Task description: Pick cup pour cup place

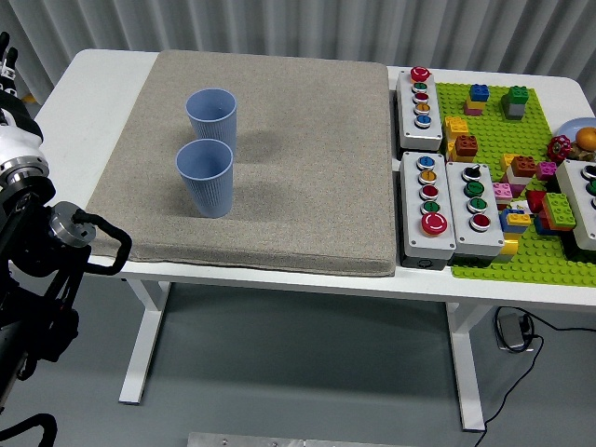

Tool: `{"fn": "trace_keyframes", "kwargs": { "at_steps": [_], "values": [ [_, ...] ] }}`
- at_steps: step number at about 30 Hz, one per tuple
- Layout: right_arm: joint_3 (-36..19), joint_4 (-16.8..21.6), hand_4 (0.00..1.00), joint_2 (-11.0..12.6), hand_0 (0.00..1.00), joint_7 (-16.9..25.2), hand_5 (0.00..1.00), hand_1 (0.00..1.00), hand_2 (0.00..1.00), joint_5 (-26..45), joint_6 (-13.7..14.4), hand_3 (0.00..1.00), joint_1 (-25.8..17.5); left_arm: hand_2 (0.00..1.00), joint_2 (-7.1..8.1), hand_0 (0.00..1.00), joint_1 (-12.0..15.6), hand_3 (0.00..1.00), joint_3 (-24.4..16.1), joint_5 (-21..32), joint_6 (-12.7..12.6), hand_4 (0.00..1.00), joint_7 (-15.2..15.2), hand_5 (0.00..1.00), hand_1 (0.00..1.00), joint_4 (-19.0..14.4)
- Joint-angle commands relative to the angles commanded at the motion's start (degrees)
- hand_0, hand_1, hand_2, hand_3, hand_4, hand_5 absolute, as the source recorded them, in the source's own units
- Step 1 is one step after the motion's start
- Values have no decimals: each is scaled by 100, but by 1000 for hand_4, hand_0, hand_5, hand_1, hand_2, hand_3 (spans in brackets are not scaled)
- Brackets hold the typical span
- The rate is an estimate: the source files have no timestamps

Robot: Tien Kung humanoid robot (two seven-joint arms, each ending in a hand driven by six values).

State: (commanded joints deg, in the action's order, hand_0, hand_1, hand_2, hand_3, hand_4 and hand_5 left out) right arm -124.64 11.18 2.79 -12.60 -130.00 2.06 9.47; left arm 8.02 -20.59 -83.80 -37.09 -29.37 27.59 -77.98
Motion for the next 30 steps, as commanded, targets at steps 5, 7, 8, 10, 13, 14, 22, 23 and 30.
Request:
{"fn": "trace_keyframes", "kwargs": {
  "at_steps": [5, 7, 8, 10, 13, 14, 22, 23, 30],
  "values": [
    [-41, 0, 2, 0, 690, 14, 161, 653, 583, 0, 5, 577, -5, 885, 25, 792, 38, 898, -16, -13, 33, 757, -32, 998, 790, -8],
    [-68, -1, 2, 3, 690, 24, 161, 653, 583, 0, 2, 577, -10, 885, 23, 792, 51, 898, -34, -55, 47, 757, -50, 998, 790, -22],
    [-74, -1, 2, 5, 690, 26, 161, 653, 583, 0, 0, 577, -10, 885, 22, 792, 55, 898, -39, -63, 47, 757, -51, 998, 790, -26],
    [-99, 3, 2, 0, 690, 25, 161, 653, 583, 0, 12, 577, -17, 885, 32, 792, 90, 898, -43, -82, 46, 757, -62, 998, 790, -50],
    [-79, 6, 2, -20, 690, 1, 161, 653, 583, 0, 14, 577, -34, 885, 48, 792, 171, 899, -83, -109, 50, 765, -77, 998, 790, -95],
    [-74, 8, 2, -26, 690, -6, 161, 653, 583, 0, 15, 577, -40, 885, 49, 792, 194, 899, -98, -112, 51, 765, -78, 998, 790, -105],
    [-54, 12, 2, -39, 690, -20, 162, 653, 582, 0, 30, 577, -60, 885, 1, 792, 290, 899, -156, -277, 60, 766, -150, 998, 789, -175],
    [-59, 13, 2, -39, 690, -16, 162, 653, 582, 0, 36, 577, -60, 884, -14, 790, 319, 900, -170, -323, 59, 808, -163, 998, 787, -194],
    [-57, 6, 2, -27, 690, 12, 160, 653, 583, 0, 47, 577, -91, 886, -50, 790, 479, 900, -204, -310, 41, 809, -154, 998, 787, -302]
  ]
}}
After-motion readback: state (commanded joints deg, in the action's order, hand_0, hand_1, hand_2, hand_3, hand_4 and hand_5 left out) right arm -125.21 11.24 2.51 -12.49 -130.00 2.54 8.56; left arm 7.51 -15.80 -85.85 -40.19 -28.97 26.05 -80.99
